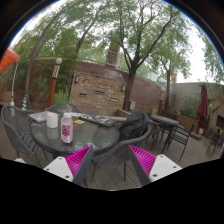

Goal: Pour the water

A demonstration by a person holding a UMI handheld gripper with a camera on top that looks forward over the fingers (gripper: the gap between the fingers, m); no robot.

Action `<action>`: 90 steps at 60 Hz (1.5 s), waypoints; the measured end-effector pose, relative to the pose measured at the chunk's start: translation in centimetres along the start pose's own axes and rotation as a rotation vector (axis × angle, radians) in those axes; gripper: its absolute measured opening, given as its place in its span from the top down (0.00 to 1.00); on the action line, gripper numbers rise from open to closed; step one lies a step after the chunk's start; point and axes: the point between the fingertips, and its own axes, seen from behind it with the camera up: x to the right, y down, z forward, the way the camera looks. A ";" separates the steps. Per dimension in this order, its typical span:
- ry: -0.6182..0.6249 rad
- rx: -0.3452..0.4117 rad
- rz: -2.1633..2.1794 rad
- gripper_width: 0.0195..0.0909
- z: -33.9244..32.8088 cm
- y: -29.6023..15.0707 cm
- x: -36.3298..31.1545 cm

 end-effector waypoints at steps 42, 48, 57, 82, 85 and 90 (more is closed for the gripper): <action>-0.191 0.138 0.106 0.13 16.0 -1.2 -22.4; -0.158 0.128 0.114 0.12 19.5 -1.6 -23.3; -0.150 0.103 0.115 0.29 23.4 -1.9 -24.4; -0.077 0.168 -0.204 0.69 26.9 -8.6 -23.3; -0.040 0.212 -0.400 0.69 28.5 -12.2 -24.0; 0.013 0.277 -0.754 0.69 30.9 -17.3 -25.8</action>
